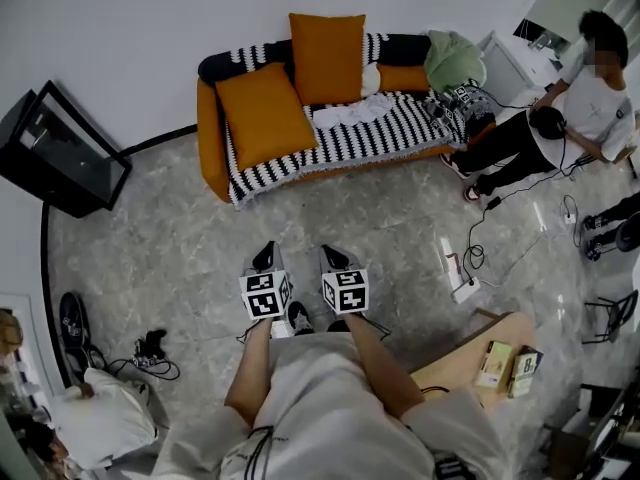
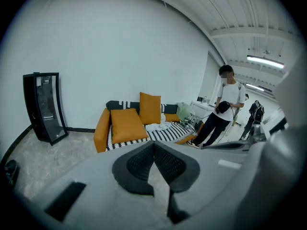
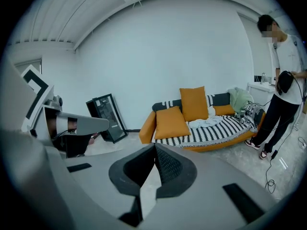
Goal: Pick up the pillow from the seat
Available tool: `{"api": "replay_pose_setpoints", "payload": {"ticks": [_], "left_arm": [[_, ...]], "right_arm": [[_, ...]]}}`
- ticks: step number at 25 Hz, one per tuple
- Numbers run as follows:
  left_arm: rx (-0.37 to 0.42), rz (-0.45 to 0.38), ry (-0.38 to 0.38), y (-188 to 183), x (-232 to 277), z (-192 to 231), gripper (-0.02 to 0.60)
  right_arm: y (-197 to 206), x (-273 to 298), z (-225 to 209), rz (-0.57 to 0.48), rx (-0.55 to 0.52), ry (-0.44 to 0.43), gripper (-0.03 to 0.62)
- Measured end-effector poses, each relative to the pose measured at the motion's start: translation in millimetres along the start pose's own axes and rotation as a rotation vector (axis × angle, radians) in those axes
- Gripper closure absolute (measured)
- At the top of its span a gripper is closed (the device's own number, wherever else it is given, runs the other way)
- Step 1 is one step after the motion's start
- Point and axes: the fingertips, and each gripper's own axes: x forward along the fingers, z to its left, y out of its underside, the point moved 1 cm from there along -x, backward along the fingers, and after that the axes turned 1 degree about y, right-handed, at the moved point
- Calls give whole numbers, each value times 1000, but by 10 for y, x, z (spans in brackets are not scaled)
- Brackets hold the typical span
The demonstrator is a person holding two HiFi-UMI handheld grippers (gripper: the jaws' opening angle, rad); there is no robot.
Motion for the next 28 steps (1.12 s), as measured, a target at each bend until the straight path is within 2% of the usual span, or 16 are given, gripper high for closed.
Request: {"api": "replay_pose_setpoints", "payload": {"ticks": [7, 10, 17, 23, 28], "left_arm": [[-8, 3, -20, -97, -75, 404, 572], [-23, -13, -28, -146, -23, 408, 574], [-31, 31, -26, -52, 15, 599, 572], [-14, 5, -30, -315, 264, 700, 572], [-38, 78, -44, -72, 319, 843, 572]], "right_arm": [[-127, 252, 198, 18, 17, -2, 586], [-237, 264, 144, 4, 5, -1, 586], [-81, 436, 395, 56, 3, -20, 586], [-394, 708, 361, 29, -6, -31, 586], [-225, 834, 409, 86, 21, -39, 586]]}}
